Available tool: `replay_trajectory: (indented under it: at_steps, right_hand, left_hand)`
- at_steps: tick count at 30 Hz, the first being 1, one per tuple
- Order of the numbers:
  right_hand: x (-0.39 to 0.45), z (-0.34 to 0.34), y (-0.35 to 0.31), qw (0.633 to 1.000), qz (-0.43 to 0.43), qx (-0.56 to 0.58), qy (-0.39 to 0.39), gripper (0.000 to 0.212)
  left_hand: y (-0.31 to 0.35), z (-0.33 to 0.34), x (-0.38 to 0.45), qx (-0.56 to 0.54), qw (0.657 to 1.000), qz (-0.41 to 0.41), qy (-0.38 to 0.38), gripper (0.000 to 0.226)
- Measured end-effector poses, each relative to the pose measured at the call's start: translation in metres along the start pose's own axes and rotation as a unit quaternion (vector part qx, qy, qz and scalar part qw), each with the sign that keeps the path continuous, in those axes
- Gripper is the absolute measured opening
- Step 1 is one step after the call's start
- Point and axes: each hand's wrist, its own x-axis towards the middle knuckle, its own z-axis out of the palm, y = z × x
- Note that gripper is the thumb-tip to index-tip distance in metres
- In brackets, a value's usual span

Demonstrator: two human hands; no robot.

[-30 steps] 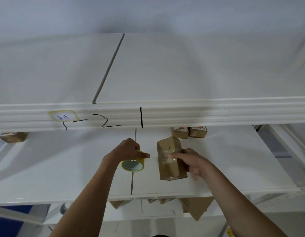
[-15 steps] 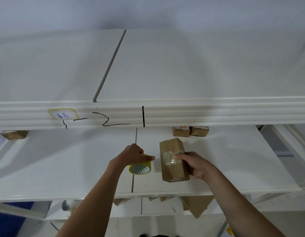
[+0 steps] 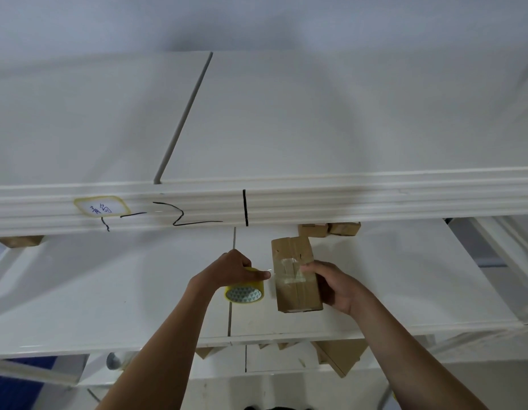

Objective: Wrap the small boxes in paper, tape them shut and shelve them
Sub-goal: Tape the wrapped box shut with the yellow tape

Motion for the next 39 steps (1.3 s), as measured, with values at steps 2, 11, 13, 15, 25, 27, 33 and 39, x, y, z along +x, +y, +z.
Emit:
replay_trajectory:
  at_steps: [2, 11, 13, 15, 25, 27, 33, 39]
  right_hand:
    - [0.004, -0.003, 0.006, 1.000, 0.021, -0.006, 0.011, 0.042]
    - [0.024, -0.006, 0.024, 0.985, 0.054, -0.099, 0.133, 0.037]
    - [0.032, -0.006, 0.027, 0.973, 0.064, -0.149, 0.167, 0.035]
    - [0.039, -0.008, 0.027, 0.962, 0.072, -0.188, 0.183, 0.035]
    - [0.053, 0.001, 0.020, 0.872, 0.060, -0.417, 0.249, 0.025]
    - [0.049, 0.001, 0.016, 0.865, 0.038, -0.433, 0.251, 0.036]
    - [0.022, -0.024, -0.002, 0.849, -0.012, -0.432, 0.304, 0.041]
    - [0.005, -0.065, 0.014, 0.790, 0.091, -0.490, 0.358, 0.037]
  left_hand:
    - [-0.004, 0.004, 0.001, 0.004, 1.000, 0.001, 0.002, 0.055]
    - [-0.031, 0.018, 0.006, -0.014, 0.999, 0.043, 0.008, 0.028]
    - [-0.027, 0.019, 0.011, -0.002, 0.999, 0.047, 0.017, 0.028]
    - [-0.025, 0.021, 0.018, 0.005, 0.999, 0.046, 0.020, 0.028]
    - [-0.032, 0.029, 0.026, -0.008, 0.999, 0.037, 0.019, 0.036]
    - [-0.034, 0.030, 0.026, -0.014, 0.999, 0.035, 0.024, 0.037]
    - [-0.033, 0.033, 0.025, -0.038, 0.998, 0.022, 0.038, 0.034]
    - [-0.036, 0.035, 0.025, -0.051, 0.998, 0.012, 0.037, 0.033]
